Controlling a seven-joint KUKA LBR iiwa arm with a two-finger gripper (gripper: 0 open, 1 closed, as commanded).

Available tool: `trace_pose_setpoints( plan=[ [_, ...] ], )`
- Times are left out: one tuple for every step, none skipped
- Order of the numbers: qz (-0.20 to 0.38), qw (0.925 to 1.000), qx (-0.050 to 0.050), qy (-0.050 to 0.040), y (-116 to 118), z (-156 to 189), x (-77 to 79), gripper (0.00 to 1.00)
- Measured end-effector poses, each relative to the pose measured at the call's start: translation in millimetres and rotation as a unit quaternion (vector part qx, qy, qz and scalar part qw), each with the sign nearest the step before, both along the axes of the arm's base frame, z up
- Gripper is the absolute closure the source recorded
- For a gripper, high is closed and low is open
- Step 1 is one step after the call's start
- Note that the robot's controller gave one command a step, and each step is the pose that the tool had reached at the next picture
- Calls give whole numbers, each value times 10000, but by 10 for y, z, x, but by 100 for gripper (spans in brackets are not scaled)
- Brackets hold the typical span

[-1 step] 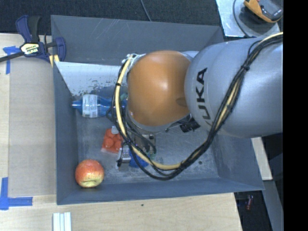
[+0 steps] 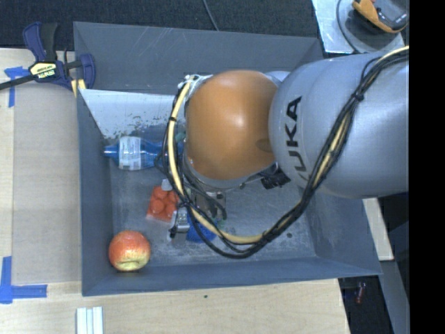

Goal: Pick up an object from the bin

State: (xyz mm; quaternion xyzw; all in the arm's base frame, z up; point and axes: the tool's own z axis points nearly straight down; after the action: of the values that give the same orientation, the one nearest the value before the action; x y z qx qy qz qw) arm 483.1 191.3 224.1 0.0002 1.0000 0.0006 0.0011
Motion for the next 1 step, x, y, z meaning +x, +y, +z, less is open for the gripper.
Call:
trace_pose_setpoints(
  plan=[
    [357,9994,1,-11,-223,-374,39,0]
  ],
)
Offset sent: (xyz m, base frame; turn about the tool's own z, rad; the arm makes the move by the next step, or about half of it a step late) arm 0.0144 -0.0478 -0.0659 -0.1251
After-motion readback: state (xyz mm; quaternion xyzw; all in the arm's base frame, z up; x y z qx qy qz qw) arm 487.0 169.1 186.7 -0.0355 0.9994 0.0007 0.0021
